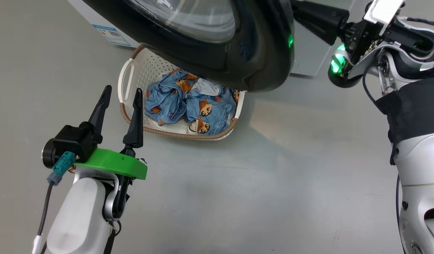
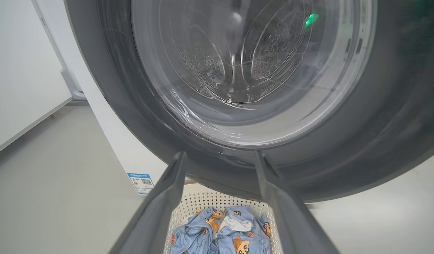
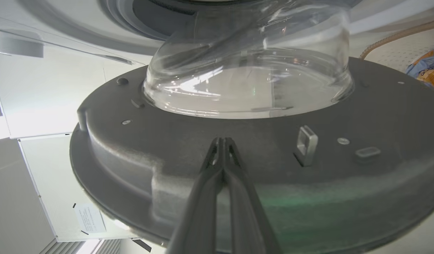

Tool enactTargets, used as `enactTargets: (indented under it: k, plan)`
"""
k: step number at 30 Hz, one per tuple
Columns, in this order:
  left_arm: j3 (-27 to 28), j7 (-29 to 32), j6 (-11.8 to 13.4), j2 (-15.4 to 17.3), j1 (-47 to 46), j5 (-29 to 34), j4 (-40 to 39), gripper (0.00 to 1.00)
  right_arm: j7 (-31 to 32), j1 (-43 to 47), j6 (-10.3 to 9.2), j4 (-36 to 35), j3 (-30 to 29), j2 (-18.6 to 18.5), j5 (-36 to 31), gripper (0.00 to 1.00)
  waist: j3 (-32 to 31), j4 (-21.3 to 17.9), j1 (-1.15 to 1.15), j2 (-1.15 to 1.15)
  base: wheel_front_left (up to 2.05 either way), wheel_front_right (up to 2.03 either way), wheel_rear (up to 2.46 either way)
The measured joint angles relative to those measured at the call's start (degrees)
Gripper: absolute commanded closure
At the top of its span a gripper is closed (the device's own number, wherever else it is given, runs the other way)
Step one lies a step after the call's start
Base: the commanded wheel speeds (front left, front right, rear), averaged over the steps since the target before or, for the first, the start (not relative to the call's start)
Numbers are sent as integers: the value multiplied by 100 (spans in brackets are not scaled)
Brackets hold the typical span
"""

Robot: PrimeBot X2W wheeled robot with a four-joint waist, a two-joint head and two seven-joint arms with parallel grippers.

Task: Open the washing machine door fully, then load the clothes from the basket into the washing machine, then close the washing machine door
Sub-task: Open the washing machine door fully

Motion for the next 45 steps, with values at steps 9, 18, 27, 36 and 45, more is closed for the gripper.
enactTargets:
  k: [9,18,27,36,45]
  plan:
    - [-60,-1,0,40,120,1,-1,0,503,404,-56,-172,330,47,29,100,-197,36,0,0,0,0,0]
    - [-129,-1,0,69,142,0,-29,0,600,753,-92,-353,554,78,24,100,-302,103,0,0,0,0,0]
    - [-131,-1,0,67,231,0,-77,0,652,911,-101,-571,992,56,144,100,-352,210,0,0,0,0,0]
    - [-285,-1,0,42,232,0,-94,0,590,1111,-143,-720,1473,57,288,100,-360,345,0,0,0,0,0]
    - [-303,-1,0,-21,237,0,-89,0,388,1241,-145,-836,1896,62,491,100,-373,478,0,0,0,0,0]
